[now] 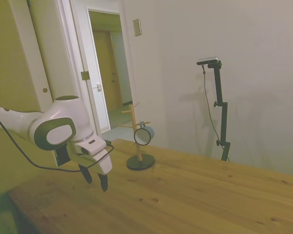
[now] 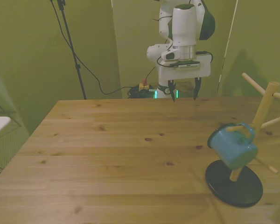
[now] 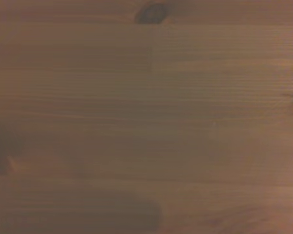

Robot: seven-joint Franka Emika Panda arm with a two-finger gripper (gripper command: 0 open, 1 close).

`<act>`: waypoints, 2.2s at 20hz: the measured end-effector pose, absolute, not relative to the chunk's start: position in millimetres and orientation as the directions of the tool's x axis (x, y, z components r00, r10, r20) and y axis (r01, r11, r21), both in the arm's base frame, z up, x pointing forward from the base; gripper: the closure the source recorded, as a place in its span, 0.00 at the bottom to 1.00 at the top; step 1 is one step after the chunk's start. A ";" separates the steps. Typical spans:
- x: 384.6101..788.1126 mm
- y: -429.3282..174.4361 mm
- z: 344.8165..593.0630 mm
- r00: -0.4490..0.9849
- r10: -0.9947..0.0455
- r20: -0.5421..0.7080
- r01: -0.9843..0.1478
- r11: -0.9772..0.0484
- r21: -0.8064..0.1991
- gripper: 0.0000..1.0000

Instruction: Unload the mug

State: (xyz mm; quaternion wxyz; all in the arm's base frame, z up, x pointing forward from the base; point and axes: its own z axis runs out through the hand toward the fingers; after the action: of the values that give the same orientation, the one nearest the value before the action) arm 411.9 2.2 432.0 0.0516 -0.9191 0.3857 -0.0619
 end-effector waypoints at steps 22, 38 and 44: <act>460.9 -16.0 451.8 0.699 -0.705 0.124 -0.679 -0.707 -0.198 0.00; 540.9 -42.8 489.8 0.768 -0.554 0.322 -0.474 -0.829 -0.298 0.00; 564.7 -42.2 500.7 0.748 -0.540 0.385 -0.430 -0.837 -0.339 0.00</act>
State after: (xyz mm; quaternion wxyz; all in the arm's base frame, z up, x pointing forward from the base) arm 564.7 -42.2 500.7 0.1150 -0.9279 0.2613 -0.2398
